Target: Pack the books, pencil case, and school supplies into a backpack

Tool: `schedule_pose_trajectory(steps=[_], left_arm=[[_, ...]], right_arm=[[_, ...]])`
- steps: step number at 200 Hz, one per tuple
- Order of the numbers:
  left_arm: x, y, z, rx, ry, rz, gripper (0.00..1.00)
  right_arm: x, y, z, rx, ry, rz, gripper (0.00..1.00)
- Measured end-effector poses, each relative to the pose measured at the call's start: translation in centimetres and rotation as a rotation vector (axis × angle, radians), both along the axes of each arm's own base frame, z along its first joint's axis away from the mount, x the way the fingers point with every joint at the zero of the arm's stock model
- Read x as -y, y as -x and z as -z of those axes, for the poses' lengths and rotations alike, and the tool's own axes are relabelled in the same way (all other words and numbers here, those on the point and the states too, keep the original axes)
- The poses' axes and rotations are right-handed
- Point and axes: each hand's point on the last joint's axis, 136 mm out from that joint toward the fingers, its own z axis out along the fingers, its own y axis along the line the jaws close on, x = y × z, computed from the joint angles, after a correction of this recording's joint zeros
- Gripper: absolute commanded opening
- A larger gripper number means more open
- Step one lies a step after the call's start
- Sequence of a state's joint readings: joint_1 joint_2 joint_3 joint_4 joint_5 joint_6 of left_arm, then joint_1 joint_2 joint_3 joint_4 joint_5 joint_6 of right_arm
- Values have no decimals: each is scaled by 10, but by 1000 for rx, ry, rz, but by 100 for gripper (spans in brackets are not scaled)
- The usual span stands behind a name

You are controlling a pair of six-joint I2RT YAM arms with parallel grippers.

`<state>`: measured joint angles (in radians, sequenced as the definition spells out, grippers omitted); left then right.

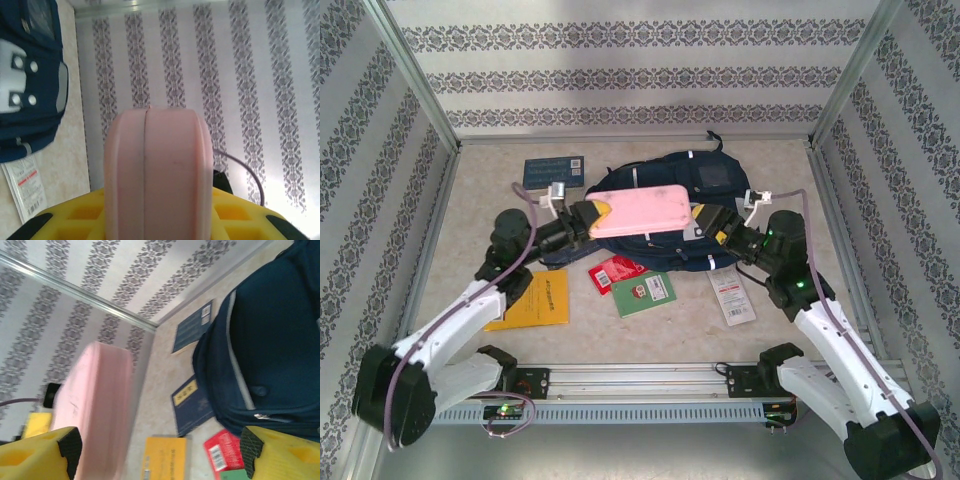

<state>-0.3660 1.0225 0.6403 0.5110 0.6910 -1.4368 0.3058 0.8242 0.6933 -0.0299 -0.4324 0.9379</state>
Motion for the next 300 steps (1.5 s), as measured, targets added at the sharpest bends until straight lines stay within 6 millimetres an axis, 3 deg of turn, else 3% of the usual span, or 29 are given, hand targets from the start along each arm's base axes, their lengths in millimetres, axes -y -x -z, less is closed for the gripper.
schedule_pose_trajectory(steps=[20,43,99,123,165,204,242,266,300], left_arm=[[-34,-2,-14,41,-43,-118,34],[-67,-7,-18,53,-107,-234,33],[-121,-22,44,-121,-317,-390,32],[-129,-18,55,-157,-417,-408,31],[-144,-14,46,-135,-561,-456,32],[-147,-11,54,-155,-619,-451,33],[-147,-11,59,-170,-637,-442,33],[-147,-11,58,-169,-639,-441,33],[-148,-12,61,-179,-646,-444,32]], right_arm=[[-2,-13,5,-21,82,-4,77],[-20,-38,22,-81,169,-62,68],[-100,-98,59,-147,372,-306,59],[-115,-121,83,-174,441,-349,58],[-121,-151,135,-275,536,-371,52],[-131,-157,170,-349,530,-411,41],[-137,-153,183,-390,500,-444,25],[-139,-153,186,-402,483,-449,0],[-137,-156,183,-413,429,-448,0]])
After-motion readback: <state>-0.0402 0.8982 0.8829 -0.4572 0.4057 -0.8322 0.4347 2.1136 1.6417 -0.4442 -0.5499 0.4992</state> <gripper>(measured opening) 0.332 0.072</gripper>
